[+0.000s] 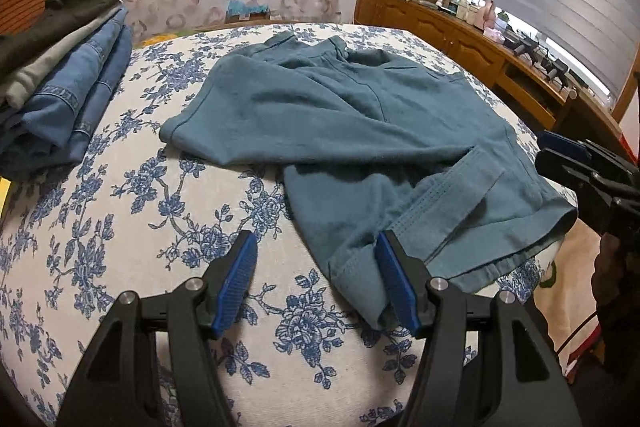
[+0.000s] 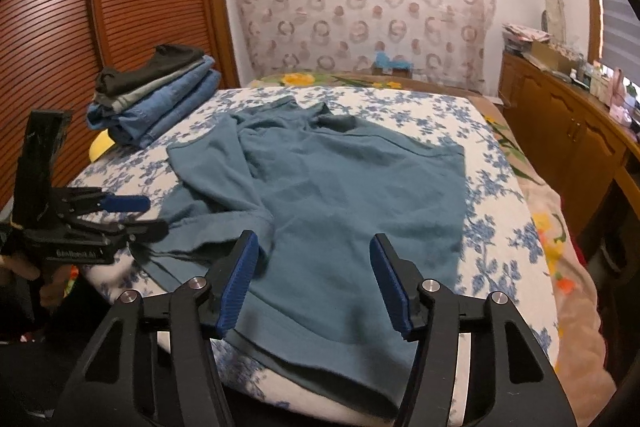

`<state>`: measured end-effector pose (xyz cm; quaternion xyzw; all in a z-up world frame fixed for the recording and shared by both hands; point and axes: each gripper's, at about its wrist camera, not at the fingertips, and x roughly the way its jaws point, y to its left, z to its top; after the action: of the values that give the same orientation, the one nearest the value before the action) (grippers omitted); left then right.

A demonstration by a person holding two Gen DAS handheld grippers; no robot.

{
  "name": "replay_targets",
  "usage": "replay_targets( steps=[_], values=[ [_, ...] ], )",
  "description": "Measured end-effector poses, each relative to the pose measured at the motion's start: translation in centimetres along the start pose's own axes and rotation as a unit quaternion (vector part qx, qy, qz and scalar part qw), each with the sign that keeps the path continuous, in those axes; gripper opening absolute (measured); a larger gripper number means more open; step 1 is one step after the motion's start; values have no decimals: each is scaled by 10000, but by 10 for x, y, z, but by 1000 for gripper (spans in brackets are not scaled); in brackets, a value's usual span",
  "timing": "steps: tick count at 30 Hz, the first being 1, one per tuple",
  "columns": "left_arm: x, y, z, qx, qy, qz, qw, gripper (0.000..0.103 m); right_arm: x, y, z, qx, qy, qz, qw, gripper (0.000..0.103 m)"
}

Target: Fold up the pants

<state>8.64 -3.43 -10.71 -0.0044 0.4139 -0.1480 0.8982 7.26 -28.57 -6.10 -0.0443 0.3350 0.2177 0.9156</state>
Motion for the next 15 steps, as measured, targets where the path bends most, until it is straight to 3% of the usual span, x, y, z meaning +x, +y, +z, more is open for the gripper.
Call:
replay_targets(
  steps=[8,15],
  values=[
    [-2,1,-2,-61,-140,13,9999,62,19,14,16,-98,100,238,9996,58],
    [-4,2,-5,-67,-214,-19,9997,62,47,25,20,-158,461,472,9977,57]
  ],
)
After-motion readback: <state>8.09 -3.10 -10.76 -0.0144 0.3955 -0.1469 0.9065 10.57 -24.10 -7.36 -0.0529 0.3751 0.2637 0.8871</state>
